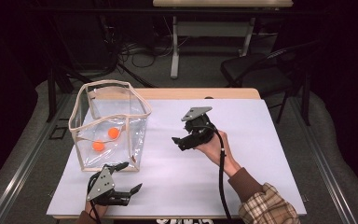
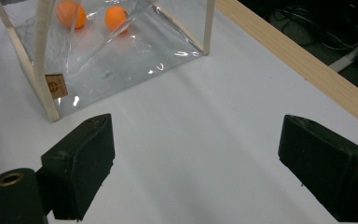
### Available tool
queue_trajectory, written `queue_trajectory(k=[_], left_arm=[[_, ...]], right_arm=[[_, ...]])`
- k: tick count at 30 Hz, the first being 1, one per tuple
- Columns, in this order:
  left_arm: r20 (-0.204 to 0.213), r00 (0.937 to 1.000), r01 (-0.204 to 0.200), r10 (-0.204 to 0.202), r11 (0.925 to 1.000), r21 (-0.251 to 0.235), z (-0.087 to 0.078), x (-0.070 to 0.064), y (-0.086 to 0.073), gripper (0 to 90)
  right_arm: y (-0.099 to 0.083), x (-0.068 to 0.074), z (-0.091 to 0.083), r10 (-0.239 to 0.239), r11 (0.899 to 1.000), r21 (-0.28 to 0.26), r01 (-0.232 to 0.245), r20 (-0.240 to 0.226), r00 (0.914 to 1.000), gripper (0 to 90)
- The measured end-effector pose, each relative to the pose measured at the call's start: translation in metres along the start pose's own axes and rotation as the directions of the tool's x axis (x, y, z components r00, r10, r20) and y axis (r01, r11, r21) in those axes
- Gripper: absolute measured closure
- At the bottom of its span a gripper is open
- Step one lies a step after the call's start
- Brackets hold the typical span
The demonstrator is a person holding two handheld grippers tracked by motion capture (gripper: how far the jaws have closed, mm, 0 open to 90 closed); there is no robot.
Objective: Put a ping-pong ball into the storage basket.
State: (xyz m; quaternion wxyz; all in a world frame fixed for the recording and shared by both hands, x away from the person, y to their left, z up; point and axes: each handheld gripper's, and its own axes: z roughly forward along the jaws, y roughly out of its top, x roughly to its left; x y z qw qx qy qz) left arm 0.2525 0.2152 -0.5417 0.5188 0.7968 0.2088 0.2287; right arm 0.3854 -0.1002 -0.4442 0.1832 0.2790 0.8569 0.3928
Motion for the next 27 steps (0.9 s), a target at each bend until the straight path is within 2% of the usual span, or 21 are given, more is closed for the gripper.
queue_trajectory(k=[27], left_arm=[[0.0, 1.0, -0.001, 0.001, 1.0, -0.001, 0.0, 0.0, 0.0, 15.8]], right_arm=[[-0.05, 0.004, -0.021, 0.015, 1.0, 0.02, -0.015, 0.016, 0.9998, 7.9]])
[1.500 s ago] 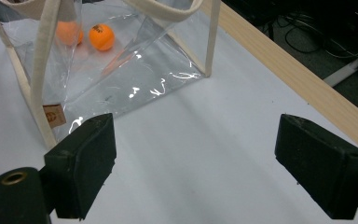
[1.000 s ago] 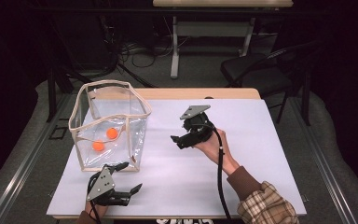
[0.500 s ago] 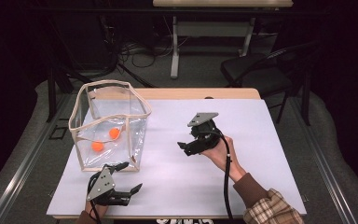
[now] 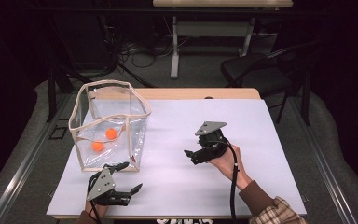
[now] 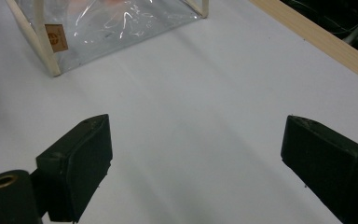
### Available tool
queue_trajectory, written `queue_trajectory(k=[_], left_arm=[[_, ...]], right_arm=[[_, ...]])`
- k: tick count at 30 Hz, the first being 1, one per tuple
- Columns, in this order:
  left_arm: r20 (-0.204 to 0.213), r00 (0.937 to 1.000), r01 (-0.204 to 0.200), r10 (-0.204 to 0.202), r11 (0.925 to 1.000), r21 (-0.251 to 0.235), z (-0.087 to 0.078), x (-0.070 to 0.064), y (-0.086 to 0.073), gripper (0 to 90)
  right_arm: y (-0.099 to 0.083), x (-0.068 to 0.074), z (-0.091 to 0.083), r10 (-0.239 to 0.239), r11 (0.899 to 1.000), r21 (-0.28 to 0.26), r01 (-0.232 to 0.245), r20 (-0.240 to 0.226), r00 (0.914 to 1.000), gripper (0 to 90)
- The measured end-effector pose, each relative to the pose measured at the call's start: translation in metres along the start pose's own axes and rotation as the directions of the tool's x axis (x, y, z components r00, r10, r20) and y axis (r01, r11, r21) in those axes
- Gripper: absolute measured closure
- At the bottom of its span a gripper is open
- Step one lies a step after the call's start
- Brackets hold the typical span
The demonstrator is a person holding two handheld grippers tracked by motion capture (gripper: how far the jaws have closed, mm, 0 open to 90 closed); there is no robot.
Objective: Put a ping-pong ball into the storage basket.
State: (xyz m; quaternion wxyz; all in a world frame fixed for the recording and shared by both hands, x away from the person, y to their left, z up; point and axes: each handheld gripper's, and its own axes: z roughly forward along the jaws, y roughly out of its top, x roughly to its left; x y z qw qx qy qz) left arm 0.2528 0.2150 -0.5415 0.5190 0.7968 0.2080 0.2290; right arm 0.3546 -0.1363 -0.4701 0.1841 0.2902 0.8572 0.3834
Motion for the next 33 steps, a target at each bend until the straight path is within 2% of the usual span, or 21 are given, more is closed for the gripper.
queue_trajectory(k=[16, 33], left_arm=[[0.003, 1.0, -0.003, 0.003, 1.0, 0.003, 0.001, 0.0, 0.0, 15.8], [0.003, 1.0, -0.004, 0.004, 1.0, 0.004, 0.001, 0.0, 0.0, 15.8]], right_arm=[[-0.032, 0.007, -0.02, -0.005, 0.999, -0.031, 0.006, 0.031, 0.9995, 6.2], [-0.063, 0.009, -0.031, 0.02, 0.998, -0.056, -0.017, 0.052, 0.9985, 4.5]])
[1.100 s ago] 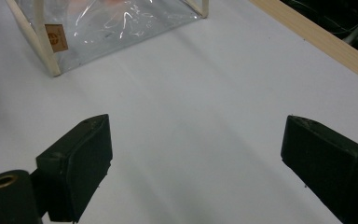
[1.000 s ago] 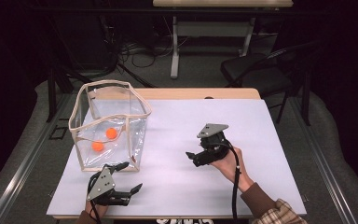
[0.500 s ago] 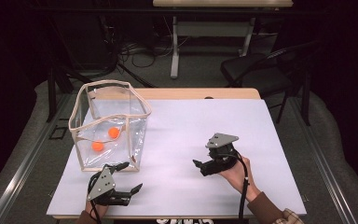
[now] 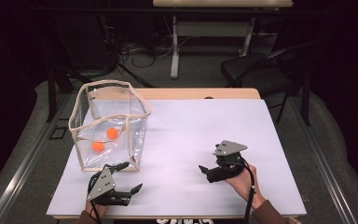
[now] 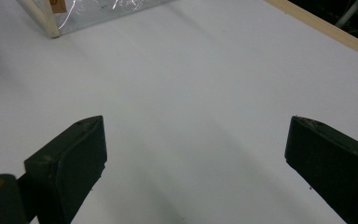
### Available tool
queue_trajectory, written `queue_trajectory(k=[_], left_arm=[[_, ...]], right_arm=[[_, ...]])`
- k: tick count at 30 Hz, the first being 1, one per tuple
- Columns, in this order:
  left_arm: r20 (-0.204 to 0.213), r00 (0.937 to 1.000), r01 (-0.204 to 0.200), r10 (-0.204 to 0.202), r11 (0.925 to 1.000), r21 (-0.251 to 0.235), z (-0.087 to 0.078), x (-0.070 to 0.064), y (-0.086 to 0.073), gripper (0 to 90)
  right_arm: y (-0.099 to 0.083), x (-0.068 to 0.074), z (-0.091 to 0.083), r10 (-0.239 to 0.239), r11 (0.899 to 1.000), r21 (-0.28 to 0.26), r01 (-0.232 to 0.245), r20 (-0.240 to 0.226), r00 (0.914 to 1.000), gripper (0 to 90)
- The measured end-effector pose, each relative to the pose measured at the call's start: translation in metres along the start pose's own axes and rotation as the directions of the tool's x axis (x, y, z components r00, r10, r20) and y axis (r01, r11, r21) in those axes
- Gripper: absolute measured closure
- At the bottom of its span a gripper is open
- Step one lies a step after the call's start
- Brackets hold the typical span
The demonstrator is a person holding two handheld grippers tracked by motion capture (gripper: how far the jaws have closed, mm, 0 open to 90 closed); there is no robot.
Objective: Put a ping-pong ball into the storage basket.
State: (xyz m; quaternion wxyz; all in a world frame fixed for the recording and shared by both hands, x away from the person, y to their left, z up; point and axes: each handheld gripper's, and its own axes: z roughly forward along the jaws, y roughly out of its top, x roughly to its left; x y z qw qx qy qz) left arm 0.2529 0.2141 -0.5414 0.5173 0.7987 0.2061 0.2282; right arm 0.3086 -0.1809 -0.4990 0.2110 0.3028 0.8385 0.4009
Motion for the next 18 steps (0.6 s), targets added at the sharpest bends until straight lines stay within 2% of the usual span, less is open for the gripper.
queue_trajectory(k=[18], left_arm=[[-0.002, 1.0, 0.001, -0.001, 1.0, 0.0, 0.0, 0.0, 0.0, 15.8]], right_arm=[[-0.031, -0.002, -0.015, 0.01, 0.998, -0.061, -0.009, 0.015, 0.9998, 3.5]])
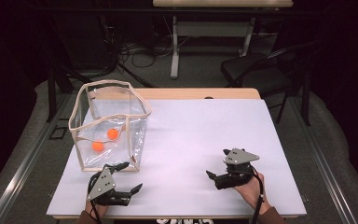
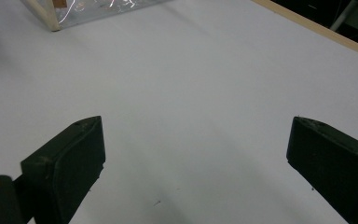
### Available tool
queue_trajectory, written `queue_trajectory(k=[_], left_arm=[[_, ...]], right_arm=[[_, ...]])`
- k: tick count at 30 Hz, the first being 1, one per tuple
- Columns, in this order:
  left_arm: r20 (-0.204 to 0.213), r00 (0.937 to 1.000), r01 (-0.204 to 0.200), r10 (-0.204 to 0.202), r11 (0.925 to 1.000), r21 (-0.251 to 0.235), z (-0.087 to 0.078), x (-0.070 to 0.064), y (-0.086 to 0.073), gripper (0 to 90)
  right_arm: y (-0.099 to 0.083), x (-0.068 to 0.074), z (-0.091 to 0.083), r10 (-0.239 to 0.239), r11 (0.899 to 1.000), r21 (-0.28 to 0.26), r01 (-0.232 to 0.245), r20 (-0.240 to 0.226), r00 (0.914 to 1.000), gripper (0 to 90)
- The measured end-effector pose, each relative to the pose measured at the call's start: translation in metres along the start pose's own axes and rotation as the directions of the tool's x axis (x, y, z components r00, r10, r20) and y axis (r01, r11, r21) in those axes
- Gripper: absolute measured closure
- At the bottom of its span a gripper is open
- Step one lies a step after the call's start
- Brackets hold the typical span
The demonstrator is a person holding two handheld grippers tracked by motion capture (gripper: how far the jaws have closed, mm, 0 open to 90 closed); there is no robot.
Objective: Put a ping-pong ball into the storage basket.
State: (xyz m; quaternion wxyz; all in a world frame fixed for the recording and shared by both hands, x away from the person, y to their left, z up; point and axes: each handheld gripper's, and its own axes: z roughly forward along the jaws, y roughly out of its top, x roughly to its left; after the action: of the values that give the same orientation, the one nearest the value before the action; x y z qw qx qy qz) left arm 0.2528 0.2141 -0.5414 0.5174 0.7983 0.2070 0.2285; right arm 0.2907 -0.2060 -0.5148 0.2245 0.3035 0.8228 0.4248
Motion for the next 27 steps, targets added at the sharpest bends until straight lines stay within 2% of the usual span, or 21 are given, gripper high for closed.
queue_trajectory(k=[7, 14, 24, 27], left_arm=[[0.001, 1.0, -0.001, 0.001, 1.0, 0.001, 0.0, 0.0, 0.0, 15.8], [-0.001, 1.0, 0.0, 0.0, 1.0, 0.001, 0.0, 0.0, 0.0, 15.8], [0.001, 1.0, -0.003, 0.003, 1.0, 0.002, 0.0, 0.0, 0.0, 15.8], [0.003, 1.0, -0.004, 0.004, 1.0, 0.003, 0.0, 0.0, 0.0, 15.8]], right_arm=[[-0.019, -0.002, -0.005, 0.001, 1.0, -0.024, -0.001, 0.008, 1.0, 3.5], [-0.029, -0.003, -0.009, 0.009, 0.999, -0.047, -0.008, 0.018, 0.9998, 2.5], [-0.045, 0.0, -0.014, 0.01, 0.997, -0.077, -0.006, 0.059, 0.9982, 0.0], [-0.048, 0.001, -0.018, 0.018, 0.994, -0.107, -0.01, 0.076, 0.9969, 0.0]])
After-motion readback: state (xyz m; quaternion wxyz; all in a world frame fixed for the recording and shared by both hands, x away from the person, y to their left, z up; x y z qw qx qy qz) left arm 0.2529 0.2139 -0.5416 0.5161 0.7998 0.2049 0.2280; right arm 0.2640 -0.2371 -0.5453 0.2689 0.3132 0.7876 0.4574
